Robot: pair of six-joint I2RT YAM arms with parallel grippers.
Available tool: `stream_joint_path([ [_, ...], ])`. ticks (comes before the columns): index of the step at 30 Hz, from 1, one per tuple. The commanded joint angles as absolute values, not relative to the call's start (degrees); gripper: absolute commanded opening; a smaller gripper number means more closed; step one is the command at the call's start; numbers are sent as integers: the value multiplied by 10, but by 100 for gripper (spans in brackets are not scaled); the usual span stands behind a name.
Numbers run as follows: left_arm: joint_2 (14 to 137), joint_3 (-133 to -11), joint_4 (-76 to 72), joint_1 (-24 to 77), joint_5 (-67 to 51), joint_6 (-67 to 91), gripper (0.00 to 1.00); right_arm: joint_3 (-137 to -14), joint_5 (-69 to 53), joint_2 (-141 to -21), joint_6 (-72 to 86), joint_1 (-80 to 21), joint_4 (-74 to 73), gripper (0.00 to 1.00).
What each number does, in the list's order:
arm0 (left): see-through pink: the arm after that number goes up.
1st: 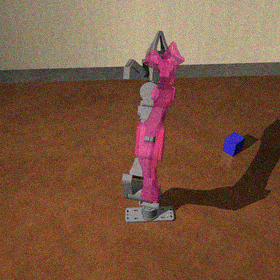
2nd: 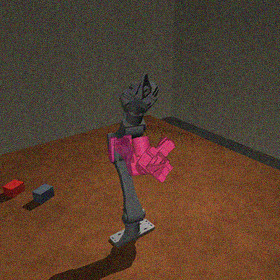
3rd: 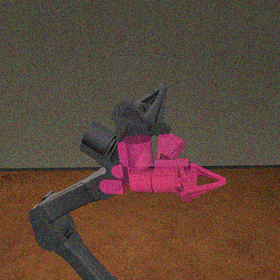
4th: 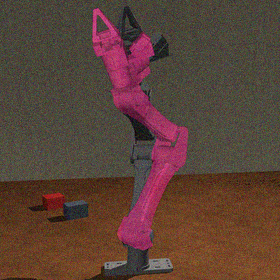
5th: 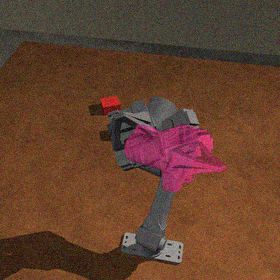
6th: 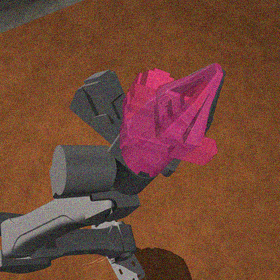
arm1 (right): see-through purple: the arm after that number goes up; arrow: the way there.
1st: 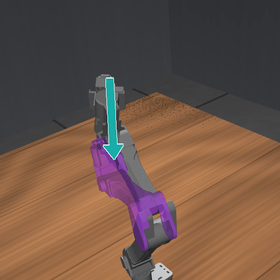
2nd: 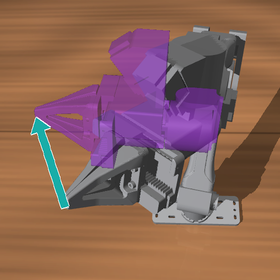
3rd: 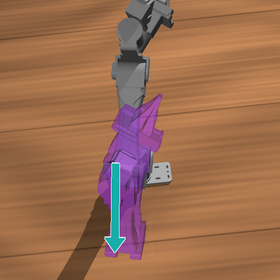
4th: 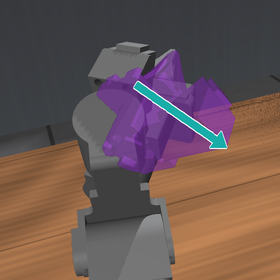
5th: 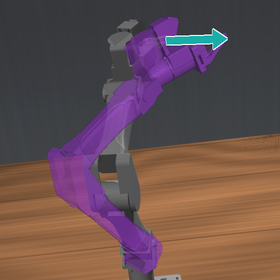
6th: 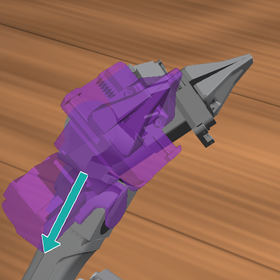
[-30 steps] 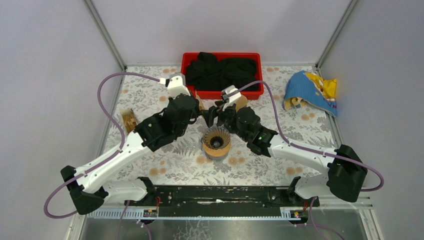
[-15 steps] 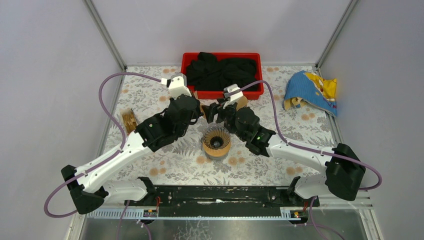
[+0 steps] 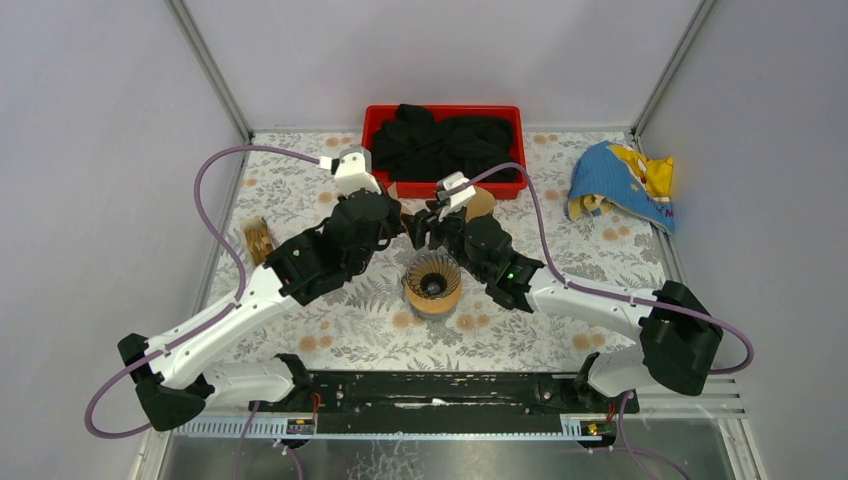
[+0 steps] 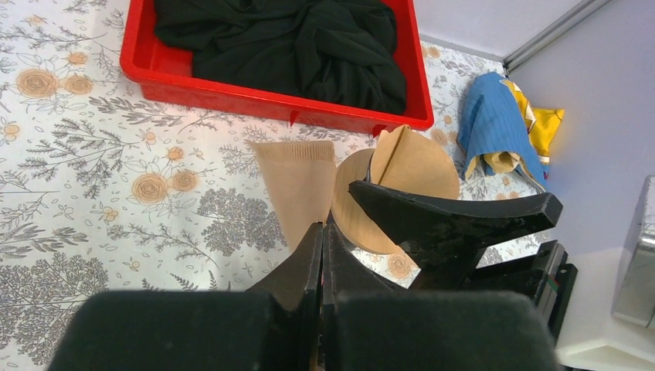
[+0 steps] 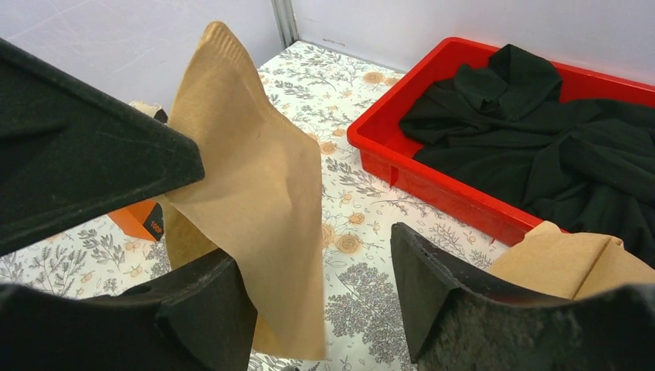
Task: Place the coffee filter in the dripper
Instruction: Place the coffee filter in the coffee dripper.
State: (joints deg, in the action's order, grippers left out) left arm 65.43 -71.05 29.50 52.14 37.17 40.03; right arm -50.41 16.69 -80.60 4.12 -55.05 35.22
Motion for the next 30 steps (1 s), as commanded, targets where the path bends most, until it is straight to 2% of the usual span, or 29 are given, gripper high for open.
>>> stream_joint_path([
  [1, 650, -710, 273, 526, 363, 406, 0, -525, 161, -809, 21, -555, 406, 64],
  [4, 647, -710, 273, 526, 360, 405, 0, -524, 162, -806, 16, -555, 412, 57],
  [6, 647, -711, 275, 526, 355, 401, 0, -524, 163, -804, 14, -556, 411, 48],
  [13, 631, -709, 284, 526, 354, 390, 33, -541, 157, -783, 24, -555, 354, 18],
  [16, 615, -705, 282, 526, 350, 380, 44, -554, 164, -775, 33, -555, 313, 6],
  [20, 592, -697, 282, 526, 341, 376, 60, -572, 174, -763, 52, -556, 255, 1],
  [30, 583, -688, 276, 526, 288, 379, 87, -634, 188, -750, 98, -556, 107, 0],
])
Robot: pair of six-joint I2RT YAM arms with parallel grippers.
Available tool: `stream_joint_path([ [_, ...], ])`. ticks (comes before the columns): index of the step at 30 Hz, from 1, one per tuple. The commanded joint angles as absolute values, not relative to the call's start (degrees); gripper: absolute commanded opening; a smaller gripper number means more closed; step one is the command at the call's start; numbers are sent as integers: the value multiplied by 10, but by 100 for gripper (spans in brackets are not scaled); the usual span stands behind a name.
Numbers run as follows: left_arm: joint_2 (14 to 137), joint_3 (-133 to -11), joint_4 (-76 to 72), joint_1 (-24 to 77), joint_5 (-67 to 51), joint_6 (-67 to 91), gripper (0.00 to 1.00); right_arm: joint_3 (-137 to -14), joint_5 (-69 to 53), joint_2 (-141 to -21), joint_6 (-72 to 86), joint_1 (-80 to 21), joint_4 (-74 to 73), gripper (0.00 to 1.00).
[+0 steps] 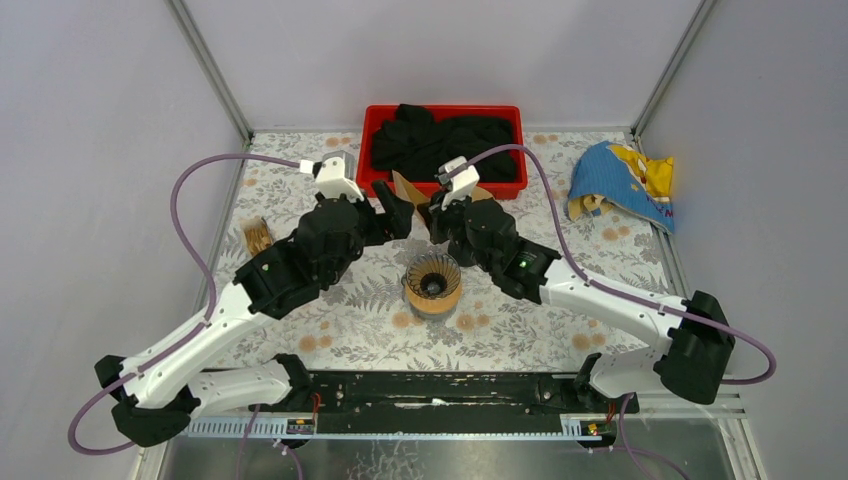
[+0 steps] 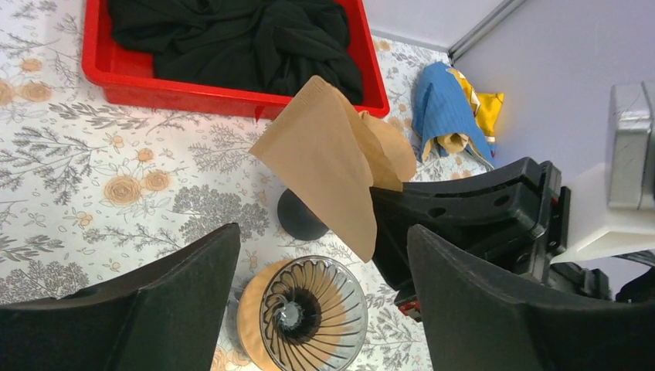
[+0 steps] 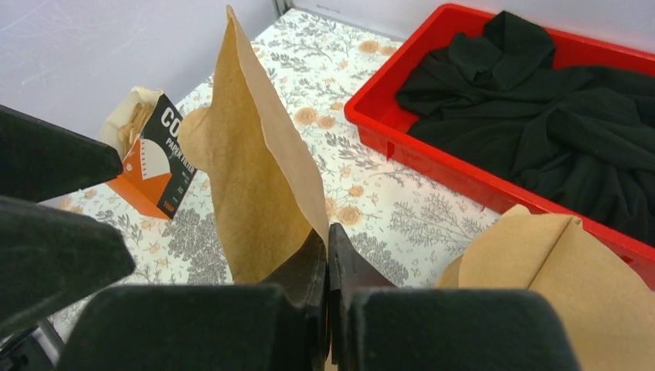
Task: Place the coffee filter in the dripper
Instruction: Place the coffee filter in the coffee dripper.
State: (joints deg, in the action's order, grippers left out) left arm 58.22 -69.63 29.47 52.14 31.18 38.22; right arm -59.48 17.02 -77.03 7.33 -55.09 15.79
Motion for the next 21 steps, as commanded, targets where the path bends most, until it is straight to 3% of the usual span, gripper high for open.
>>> stream_joint_path([
  [1, 583, -687, 273, 526, 283, 380, 89, -640, 189, -750, 103, -556, 93, 0],
  [21, 650, -691, 288, 525, 346, 395, 91, -695, 264, -777, 122, -591, -19, 0],
])
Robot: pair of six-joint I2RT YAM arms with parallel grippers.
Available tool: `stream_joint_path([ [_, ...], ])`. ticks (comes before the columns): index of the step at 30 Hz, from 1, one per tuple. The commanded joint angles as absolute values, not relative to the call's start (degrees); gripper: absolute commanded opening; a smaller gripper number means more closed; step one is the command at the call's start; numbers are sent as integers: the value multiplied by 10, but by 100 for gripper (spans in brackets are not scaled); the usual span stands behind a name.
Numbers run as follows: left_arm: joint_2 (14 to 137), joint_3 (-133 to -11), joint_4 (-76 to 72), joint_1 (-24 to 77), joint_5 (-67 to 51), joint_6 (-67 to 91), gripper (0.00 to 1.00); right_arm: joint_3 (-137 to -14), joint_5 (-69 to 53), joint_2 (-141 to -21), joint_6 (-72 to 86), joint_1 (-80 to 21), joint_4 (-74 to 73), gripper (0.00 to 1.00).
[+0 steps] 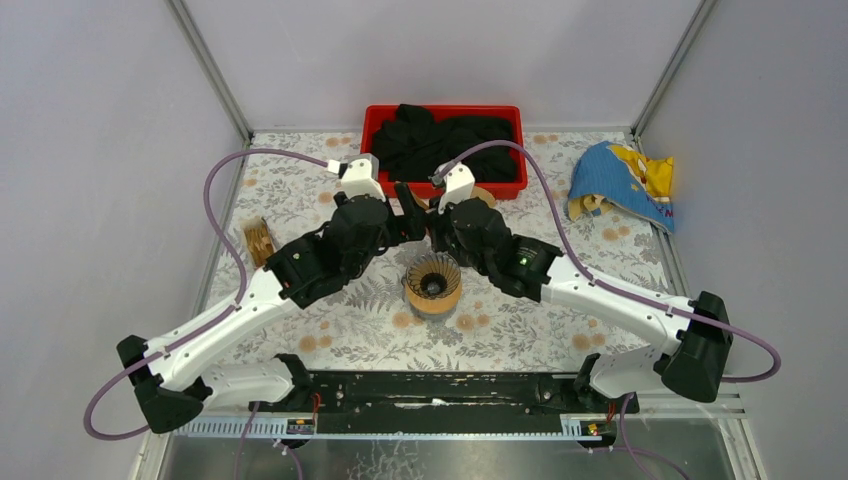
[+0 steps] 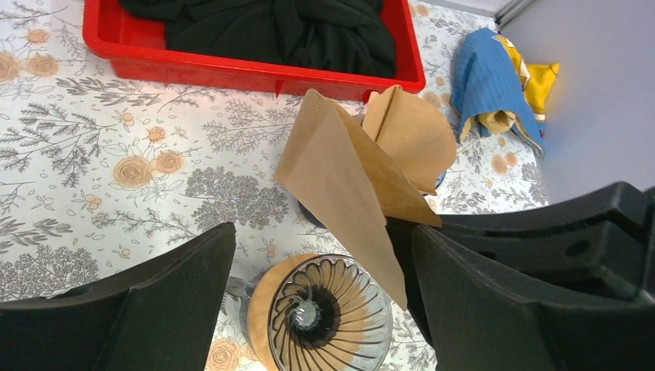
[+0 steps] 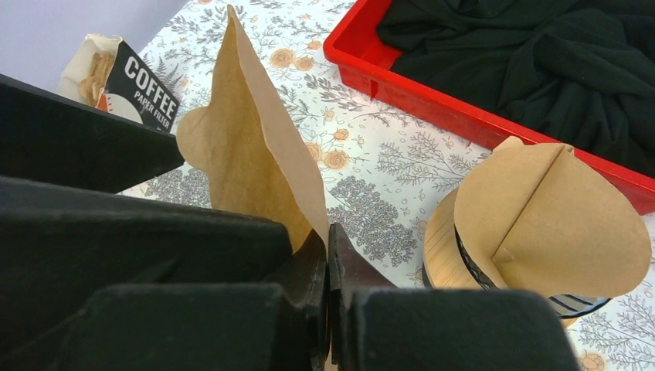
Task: Place the coffee filter in the dripper
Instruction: Place the coffee filter in the coffee dripper.
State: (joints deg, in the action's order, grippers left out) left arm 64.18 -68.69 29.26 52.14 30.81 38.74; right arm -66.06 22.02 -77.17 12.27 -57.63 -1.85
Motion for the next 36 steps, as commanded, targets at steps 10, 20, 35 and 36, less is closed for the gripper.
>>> stream_joint_path([
  [10, 662, -707, 346, 526, 362, 397, 74, -734, 264, -781, 149, -594, -102, 0],
  [20, 684, -753, 420, 525, 300, 385, 65, -811, 196, -790, 220, -594, -275, 0],
  [35, 717, -751, 453, 526, 224, 379, 61, -835, 155, -801, 254, -594, -420, 2],
  [36, 718, -748, 454, 526, 221, 379, 61, -831, 155, -801, 253, -594, -422, 2],
])
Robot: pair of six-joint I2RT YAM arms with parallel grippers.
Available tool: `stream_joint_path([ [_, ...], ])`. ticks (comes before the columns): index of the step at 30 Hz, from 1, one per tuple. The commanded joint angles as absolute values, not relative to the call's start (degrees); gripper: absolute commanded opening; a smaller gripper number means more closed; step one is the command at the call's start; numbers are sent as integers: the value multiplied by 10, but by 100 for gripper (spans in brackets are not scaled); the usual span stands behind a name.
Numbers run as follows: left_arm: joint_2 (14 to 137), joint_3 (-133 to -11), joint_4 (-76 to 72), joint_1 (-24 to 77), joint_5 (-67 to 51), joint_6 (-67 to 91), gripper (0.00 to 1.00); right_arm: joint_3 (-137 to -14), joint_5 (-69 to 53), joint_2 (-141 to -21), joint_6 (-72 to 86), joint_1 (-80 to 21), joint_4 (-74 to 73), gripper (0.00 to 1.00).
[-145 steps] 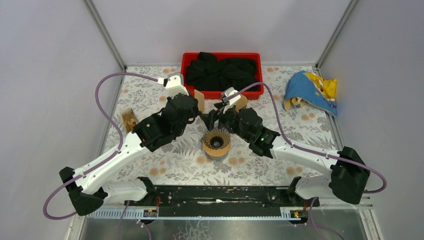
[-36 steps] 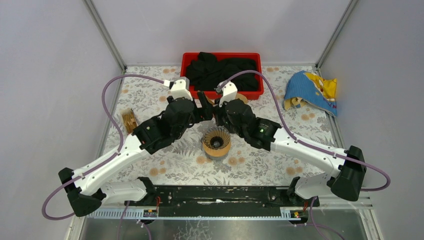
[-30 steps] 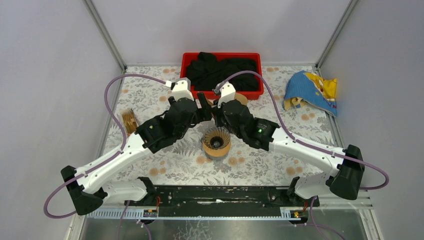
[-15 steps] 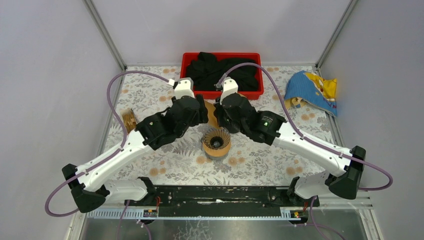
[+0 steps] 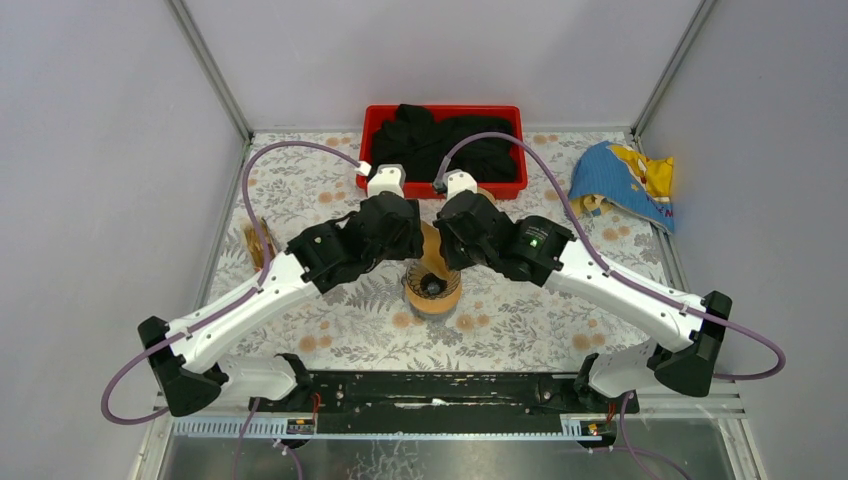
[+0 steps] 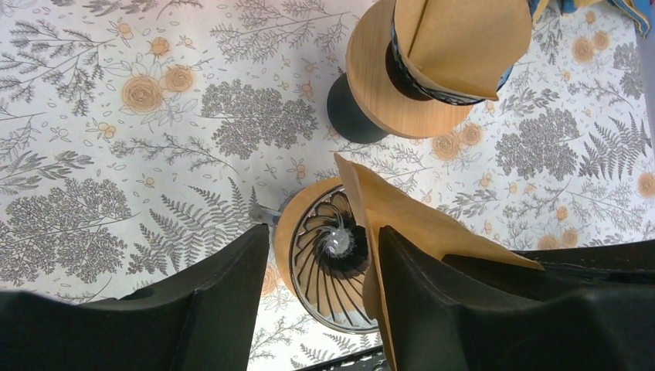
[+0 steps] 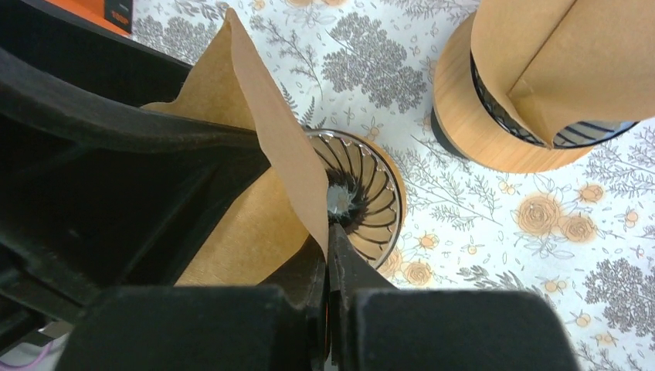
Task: Place the coffee filter in the dripper
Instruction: Place the coffee filter in the coffee dripper.
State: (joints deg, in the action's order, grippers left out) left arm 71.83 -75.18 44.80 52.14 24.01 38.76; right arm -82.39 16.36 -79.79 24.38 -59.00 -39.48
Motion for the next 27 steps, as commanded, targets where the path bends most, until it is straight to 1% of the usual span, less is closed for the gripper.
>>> stream_joint_path([
  [1, 718, -745, 453, 526, 217, 378, 61, -824, 154, -800, 253, -594, -421, 2],
  [16, 752, -704, 452, 526, 196, 381, 61, -749, 124, -821, 267, -594, -379, 4],
  [20, 760, -700, 452, 526, 202, 382, 61, -747, 125, -836, 264, -594, -379, 6],
  [21, 761, -698, 452, 526, 205, 383, 61, -745, 125, -837, 264, -594, -379, 7],
  [23, 762, -694, 452, 526, 209, 383, 61, -742, 130, -837, 264, -594, -376, 15],
  [27, 765, -686, 452, 526, 212, 385, 61, -735, 148, -825, 267, -594, -370, 24],
])
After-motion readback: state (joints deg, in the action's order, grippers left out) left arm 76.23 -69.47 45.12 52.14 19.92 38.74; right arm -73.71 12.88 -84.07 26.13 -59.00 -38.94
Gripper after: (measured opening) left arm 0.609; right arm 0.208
